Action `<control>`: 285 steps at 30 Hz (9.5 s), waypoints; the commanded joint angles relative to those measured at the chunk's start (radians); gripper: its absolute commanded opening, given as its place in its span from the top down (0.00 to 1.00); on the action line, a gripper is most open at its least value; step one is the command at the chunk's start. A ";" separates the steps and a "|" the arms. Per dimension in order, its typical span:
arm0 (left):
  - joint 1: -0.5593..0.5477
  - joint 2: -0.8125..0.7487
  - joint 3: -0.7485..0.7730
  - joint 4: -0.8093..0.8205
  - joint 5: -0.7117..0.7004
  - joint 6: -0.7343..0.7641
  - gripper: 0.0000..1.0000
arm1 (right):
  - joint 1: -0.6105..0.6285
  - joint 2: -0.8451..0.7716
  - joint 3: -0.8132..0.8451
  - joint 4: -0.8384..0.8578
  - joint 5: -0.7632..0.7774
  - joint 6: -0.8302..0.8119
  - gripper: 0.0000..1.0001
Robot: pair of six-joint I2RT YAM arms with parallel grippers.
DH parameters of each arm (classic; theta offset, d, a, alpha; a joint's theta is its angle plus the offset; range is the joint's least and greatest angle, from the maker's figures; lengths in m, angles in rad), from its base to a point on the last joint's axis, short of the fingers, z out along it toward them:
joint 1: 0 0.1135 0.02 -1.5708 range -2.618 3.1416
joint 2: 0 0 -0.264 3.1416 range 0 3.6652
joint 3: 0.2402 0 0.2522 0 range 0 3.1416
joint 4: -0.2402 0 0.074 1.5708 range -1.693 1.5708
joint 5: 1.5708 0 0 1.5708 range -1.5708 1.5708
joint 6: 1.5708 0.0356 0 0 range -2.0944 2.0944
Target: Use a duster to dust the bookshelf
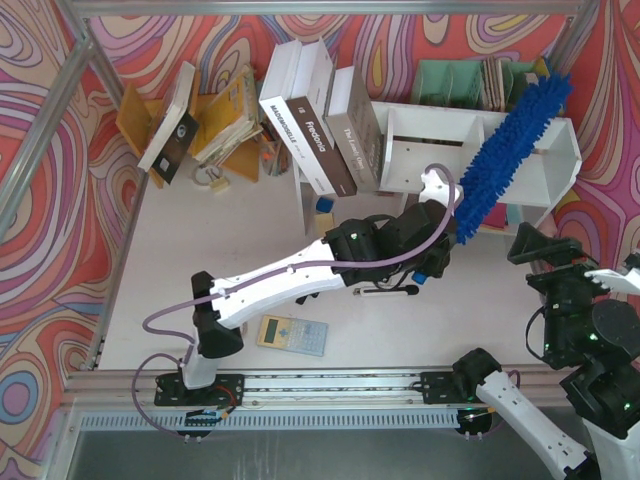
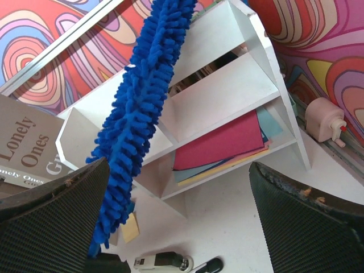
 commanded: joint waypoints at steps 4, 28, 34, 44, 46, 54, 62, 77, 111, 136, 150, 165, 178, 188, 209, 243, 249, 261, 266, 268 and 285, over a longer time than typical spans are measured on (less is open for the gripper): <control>0.031 -0.094 -0.032 0.077 -0.065 0.063 1.00 | 0.003 0.007 0.045 0.038 0.040 -0.024 0.02; 0.078 0.211 0.300 0.035 0.266 0.043 1.00 | 0.003 0.046 0.180 0.071 0.033 -0.039 0.03; 0.060 0.206 0.271 0.045 0.327 0.058 1.00 | 0.002 0.047 0.183 0.081 0.053 -0.055 0.03; 0.011 0.047 0.031 0.143 0.338 0.078 1.00 | 0.003 0.043 0.158 0.092 0.075 -0.058 0.03; -0.003 0.021 -0.005 0.148 0.335 0.093 1.00 | 0.003 0.042 0.155 0.092 0.078 -0.058 0.03; -0.046 -0.109 -0.222 0.211 0.332 0.127 1.00 | 0.003 0.045 0.148 0.088 0.079 -0.049 0.03; -0.078 -0.354 -0.532 0.312 0.158 0.172 1.00 | 0.002 0.046 0.138 0.058 0.088 -0.023 0.03; -0.086 -0.858 -0.988 0.256 -0.170 0.093 1.00 | 0.002 0.068 0.106 0.061 0.084 0.007 0.03; -0.086 -0.718 -0.968 0.248 -0.183 0.090 1.00 | 0.002 0.058 0.054 0.011 0.070 0.078 0.03; -0.057 -0.616 -0.969 0.215 -0.196 0.038 1.00 | 0.003 0.038 0.037 0.003 0.073 0.087 0.03; -0.038 -0.673 -0.910 0.252 -0.191 0.106 1.00 | 0.002 0.030 0.027 -0.003 0.079 0.089 0.03; -0.043 -0.639 -0.982 0.101 -0.049 0.003 1.00 | 0.002 0.037 0.025 0.008 0.079 0.081 0.03; -0.073 -0.646 -0.833 -0.161 -0.243 -0.222 1.00 | 0.003 0.030 0.007 0.008 0.079 0.089 0.03; -0.089 -0.638 -0.762 -0.275 -0.357 -0.357 1.00 | 0.002 0.015 -0.002 0.000 0.084 0.092 0.03; -0.093 -0.592 -0.667 -0.179 -0.395 -0.227 1.00 | 0.003 -0.002 -0.012 -0.014 0.090 0.105 0.03; -0.097 -0.728 -0.703 -0.115 -0.310 -0.195 1.00 | 0.002 0.010 -0.010 -0.006 0.087 0.107 0.03; -0.096 -0.651 -0.700 -0.070 -0.195 -0.160 1.00 | 0.003 0.015 -0.005 -0.006 0.084 0.109 0.03; -0.097 -0.574 -0.731 -0.096 -0.152 -0.132 1.00 | 0.002 0.011 -0.011 -0.010 0.087 0.109 0.03; -0.109 -0.633 -0.800 -0.107 -0.156 -0.133 1.00 | 0.003 0.010 -0.017 -0.012 0.084 0.114 0.02; -0.117 -0.684 -0.819 -0.125 -0.206 -0.145 1.00 | 0.002 0.010 -0.019 -0.012 0.083 0.117 0.03; -0.133 -0.752 -0.868 -0.176 -0.288 -0.256 1.00 | 0.003 0.025 -0.009 -0.022 0.062 0.145 0.03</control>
